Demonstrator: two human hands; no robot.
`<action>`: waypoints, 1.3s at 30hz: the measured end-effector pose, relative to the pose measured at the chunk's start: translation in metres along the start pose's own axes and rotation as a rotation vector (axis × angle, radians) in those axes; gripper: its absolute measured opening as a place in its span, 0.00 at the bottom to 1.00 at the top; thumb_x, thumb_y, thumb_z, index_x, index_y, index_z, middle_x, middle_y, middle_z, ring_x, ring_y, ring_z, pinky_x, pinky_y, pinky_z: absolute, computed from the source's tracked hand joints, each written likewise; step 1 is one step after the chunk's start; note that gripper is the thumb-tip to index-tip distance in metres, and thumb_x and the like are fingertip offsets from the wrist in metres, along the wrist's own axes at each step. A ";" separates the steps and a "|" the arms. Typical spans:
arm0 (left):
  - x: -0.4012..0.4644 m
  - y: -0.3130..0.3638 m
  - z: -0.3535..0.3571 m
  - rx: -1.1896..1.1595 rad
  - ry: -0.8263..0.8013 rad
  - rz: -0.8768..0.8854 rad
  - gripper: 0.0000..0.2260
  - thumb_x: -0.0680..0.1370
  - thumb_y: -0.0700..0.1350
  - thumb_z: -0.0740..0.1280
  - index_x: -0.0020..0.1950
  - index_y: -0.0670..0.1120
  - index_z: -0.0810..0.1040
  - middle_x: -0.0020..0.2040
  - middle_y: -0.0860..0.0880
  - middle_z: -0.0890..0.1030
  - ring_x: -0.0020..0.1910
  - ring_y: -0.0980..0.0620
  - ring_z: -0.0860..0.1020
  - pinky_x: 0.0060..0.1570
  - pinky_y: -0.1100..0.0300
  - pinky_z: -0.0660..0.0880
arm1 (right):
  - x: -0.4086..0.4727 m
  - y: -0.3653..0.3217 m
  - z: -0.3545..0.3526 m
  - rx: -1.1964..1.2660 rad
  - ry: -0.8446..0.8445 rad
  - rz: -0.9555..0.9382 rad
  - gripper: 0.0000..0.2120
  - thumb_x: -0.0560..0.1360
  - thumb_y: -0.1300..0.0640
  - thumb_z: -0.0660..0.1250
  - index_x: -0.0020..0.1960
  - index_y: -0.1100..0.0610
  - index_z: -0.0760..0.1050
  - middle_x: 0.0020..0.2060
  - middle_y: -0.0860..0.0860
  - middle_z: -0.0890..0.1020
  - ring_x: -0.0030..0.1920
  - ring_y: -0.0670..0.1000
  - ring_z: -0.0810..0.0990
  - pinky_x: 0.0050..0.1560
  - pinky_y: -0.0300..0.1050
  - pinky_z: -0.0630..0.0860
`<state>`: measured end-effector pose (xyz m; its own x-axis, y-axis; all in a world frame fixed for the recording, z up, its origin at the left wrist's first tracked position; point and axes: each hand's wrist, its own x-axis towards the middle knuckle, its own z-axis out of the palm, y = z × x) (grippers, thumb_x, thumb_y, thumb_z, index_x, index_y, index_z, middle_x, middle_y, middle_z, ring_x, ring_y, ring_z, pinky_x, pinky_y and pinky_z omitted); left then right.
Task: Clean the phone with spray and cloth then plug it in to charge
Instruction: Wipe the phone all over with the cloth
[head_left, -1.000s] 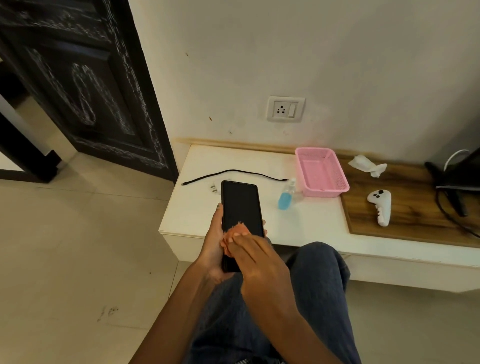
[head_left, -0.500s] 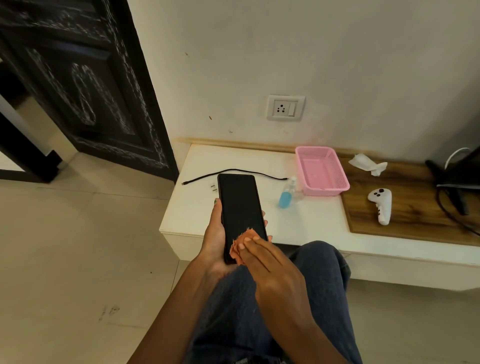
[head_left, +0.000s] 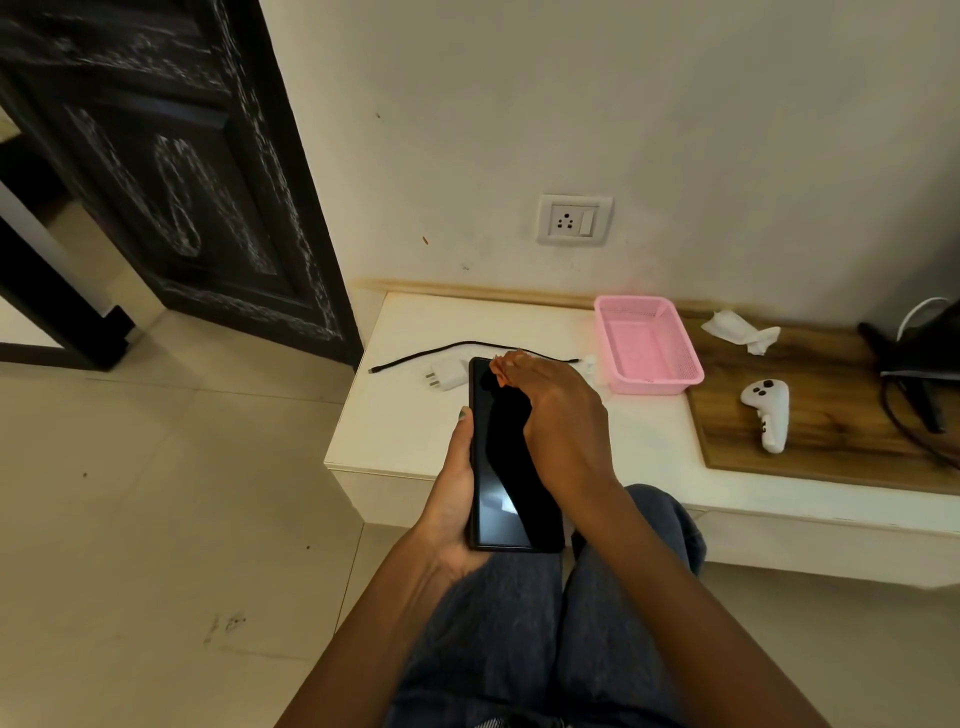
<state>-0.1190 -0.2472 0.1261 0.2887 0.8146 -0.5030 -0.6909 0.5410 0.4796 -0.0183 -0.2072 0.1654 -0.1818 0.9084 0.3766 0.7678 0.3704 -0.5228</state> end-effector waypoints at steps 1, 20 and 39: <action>0.000 -0.001 -0.001 -0.004 -0.008 -0.012 0.25 0.75 0.64 0.59 0.45 0.45 0.86 0.43 0.44 0.85 0.40 0.49 0.84 0.38 0.59 0.80 | 0.002 0.003 0.001 0.005 -0.019 0.012 0.16 0.74 0.62 0.60 0.59 0.57 0.78 0.58 0.52 0.81 0.60 0.54 0.76 0.59 0.50 0.75; 0.000 -0.001 -0.007 -0.006 -0.012 -0.001 0.32 0.71 0.68 0.58 0.50 0.42 0.84 0.46 0.43 0.84 0.42 0.48 0.82 0.47 0.54 0.79 | -0.082 -0.007 -0.018 -0.091 0.089 -0.206 0.18 0.64 0.69 0.60 0.49 0.60 0.82 0.46 0.51 0.85 0.46 0.51 0.83 0.44 0.40 0.80; 0.018 0.009 -0.012 -0.077 0.086 0.116 0.33 0.75 0.68 0.54 0.42 0.43 0.86 0.45 0.41 0.85 0.42 0.44 0.84 0.41 0.49 0.81 | -0.092 -0.025 -0.014 -0.006 -0.091 -0.334 0.20 0.58 0.69 0.79 0.48 0.58 0.83 0.45 0.49 0.85 0.45 0.48 0.83 0.48 0.38 0.80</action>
<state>-0.1282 -0.2305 0.1130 0.1487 0.8479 -0.5088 -0.7662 0.4241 0.4828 -0.0125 -0.3024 0.1543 -0.4781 0.7506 0.4561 0.6602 0.6496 -0.3771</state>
